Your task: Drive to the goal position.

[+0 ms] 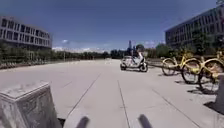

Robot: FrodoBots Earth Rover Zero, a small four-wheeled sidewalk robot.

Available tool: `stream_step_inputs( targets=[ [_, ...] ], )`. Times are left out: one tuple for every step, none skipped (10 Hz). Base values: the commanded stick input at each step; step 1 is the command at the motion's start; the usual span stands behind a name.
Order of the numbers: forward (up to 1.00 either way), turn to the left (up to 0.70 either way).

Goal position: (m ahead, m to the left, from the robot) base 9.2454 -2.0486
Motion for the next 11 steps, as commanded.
stream_step_inputs(
  targets=[
    [1.0, 0.41],
    [1.0, 0.41],
    [1.0, 0.41],
    [1.0, 0.41],
    [1.0, 0.41],
    [1.0, 0.41],
    [1.0, 0.23],
    [1.0, 0.03],
    [1.0, 0.01],
    [1.0, 0.01],
    [1.0, 0.01]
  ],
)
